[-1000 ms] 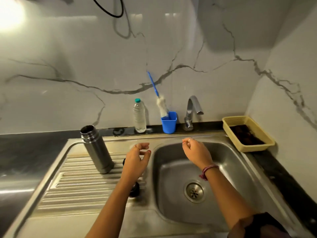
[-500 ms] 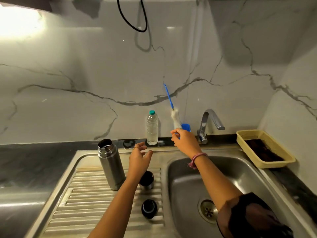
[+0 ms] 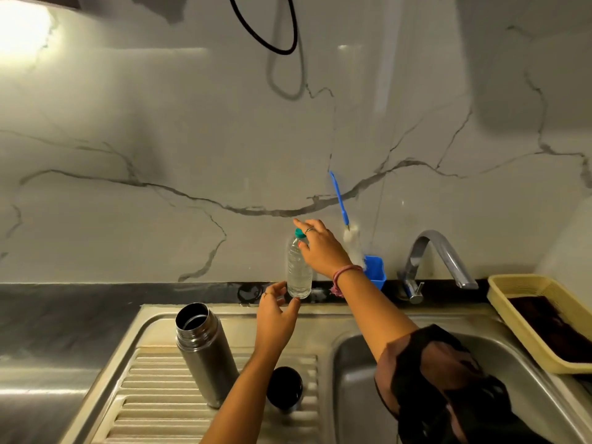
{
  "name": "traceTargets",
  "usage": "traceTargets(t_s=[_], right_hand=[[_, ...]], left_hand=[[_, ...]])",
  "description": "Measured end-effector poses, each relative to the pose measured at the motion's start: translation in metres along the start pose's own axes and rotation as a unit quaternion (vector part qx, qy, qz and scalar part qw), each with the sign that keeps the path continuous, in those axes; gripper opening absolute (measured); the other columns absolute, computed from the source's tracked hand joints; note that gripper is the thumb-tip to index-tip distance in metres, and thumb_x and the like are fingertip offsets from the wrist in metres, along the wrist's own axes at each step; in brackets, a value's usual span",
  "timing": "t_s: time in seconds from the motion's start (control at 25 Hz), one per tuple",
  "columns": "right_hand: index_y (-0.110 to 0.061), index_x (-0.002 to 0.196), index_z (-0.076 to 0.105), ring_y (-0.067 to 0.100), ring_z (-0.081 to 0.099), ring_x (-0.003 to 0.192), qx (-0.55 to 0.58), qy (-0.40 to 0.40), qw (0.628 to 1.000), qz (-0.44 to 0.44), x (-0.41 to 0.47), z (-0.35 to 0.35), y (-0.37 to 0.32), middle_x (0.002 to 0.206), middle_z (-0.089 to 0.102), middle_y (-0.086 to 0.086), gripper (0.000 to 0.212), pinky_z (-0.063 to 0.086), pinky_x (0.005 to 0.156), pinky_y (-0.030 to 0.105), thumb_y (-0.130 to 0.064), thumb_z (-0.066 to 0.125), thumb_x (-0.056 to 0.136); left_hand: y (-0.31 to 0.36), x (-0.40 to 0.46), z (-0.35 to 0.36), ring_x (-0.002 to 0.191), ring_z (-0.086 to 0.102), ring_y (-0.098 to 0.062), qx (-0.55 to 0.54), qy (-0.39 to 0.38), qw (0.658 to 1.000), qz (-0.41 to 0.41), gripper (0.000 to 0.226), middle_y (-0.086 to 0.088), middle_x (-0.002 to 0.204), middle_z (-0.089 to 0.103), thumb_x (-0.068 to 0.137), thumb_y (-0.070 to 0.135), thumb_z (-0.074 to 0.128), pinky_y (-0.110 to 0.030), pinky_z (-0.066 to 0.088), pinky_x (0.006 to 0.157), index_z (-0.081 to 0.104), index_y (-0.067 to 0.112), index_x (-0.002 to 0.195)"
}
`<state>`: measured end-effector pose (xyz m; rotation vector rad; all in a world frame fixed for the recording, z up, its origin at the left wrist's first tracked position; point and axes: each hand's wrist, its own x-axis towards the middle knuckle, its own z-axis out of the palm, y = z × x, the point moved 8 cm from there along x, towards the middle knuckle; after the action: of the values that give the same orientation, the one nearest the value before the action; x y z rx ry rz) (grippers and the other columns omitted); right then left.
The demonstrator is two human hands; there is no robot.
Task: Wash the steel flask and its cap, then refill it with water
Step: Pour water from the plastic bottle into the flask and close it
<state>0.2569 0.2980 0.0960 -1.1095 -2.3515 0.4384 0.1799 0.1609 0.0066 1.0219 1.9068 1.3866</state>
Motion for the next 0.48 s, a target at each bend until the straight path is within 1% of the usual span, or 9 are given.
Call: traceTargets(t_s=[0.08, 0.12, 0.2, 0.24, 0.32, 0.36, 0.48], right_hand=[[-0.024, 0.146, 0.033, 0.025, 0.043, 0.126, -0.076, -0.038, 0.996, 0.000, 0.009, 0.011, 0.001, 0.147, 0.036, 0.002, 0.049, 0.043, 0.102, 0.040, -0.025, 0.042, 0.098], [-0.023, 0.145, 0.036, 0.024, 0.044, 0.125, -0.095, -0.040, 0.995, 0.001, 0.011, 0.013, 0.002, 0.145, 0.039, 0.001, 0.047, 0.043, 0.100, 0.041, -0.028, 0.042, 0.098], [-0.019, 0.136, 0.048, 0.023, 0.049, 0.120, -0.088, -0.009, 0.996, -0.005, 0.011, 0.010, 0.004, 0.137, 0.047, 0.002, 0.040, 0.046, 0.096, 0.039, -0.029, 0.047, 0.097], [-0.017, 0.130, 0.053, 0.023, 0.050, 0.117, -0.061, 0.010, 0.998, -0.008, 0.009, 0.007, 0.004, 0.132, 0.051, 0.003, 0.036, 0.047, 0.096, 0.036, -0.027, 0.051, 0.096], [-0.013, 0.121, 0.060, 0.022, 0.053, 0.113, 0.029, 0.037, 0.999, 0.001, -0.001, 0.003, 0.008, 0.123, 0.056, 0.006, 0.031, 0.047, 0.096, 0.030, -0.021, 0.061, 0.091], [-0.011, 0.118, 0.062, 0.021, 0.055, 0.111, 0.068, 0.045, 0.997, 0.009, -0.008, 0.002, 0.010, 0.120, 0.057, 0.006, 0.031, 0.047, 0.095, 0.027, -0.019, 0.064, 0.088], [-0.008, 0.117, 0.063, 0.020, 0.059, 0.106, 0.131, 0.068, 0.989, 0.030, -0.033, -0.009, 0.012, 0.115, 0.059, 0.008, 0.033, 0.047, 0.092, 0.021, -0.016, 0.069, 0.085]], left_hand=[[-0.008, 0.002, 0.002, 0.110, 0.055, -0.014, -0.004, -0.002, 1.000, -0.007, 0.047, 0.003, 0.123, 0.054, 0.090, 0.019, 0.069, -0.030, 0.048, 0.093, 0.049, 0.013, 0.132], [-0.012, 0.002, 0.003, 0.110, 0.055, -0.014, -0.005, -0.004, 1.000, -0.012, 0.046, 0.003, 0.124, 0.054, 0.090, 0.018, 0.068, -0.029, 0.048, 0.092, 0.049, 0.013, 0.132], [-0.018, -0.002, 0.004, 0.109, 0.054, -0.014, -0.006, -0.008, 1.000, -0.019, 0.045, 0.004, 0.124, 0.052, 0.092, 0.017, 0.067, -0.026, 0.046, 0.087, 0.048, 0.015, 0.133], [-0.019, -0.005, 0.005, 0.108, 0.054, -0.013, -0.006, -0.010, 1.000, -0.019, 0.045, 0.004, 0.124, 0.052, 0.092, 0.017, 0.066, -0.025, 0.044, 0.085, 0.048, 0.015, 0.133], [-0.022, -0.013, 0.007, 0.108, 0.054, -0.013, -0.010, -0.015, 1.000, -0.019, 0.045, 0.003, 0.127, 0.053, 0.092, 0.017, 0.066, -0.024, 0.044, 0.085, 0.048, 0.016, 0.133], [-0.022, -0.017, 0.007, 0.108, 0.054, -0.012, -0.014, -0.017, 1.000, -0.020, 0.045, 0.002, 0.128, 0.053, 0.092, 0.016, 0.066, -0.024, 0.044, 0.085, 0.048, 0.016, 0.133], [-0.021, -0.034, 0.007, 0.112, 0.055, -0.015, -0.025, -0.019, 0.999, -0.018, 0.050, -0.002, 0.133, 0.055, 0.090, 0.016, 0.069, -0.026, 0.047, 0.088, 0.047, 0.016, 0.134]])
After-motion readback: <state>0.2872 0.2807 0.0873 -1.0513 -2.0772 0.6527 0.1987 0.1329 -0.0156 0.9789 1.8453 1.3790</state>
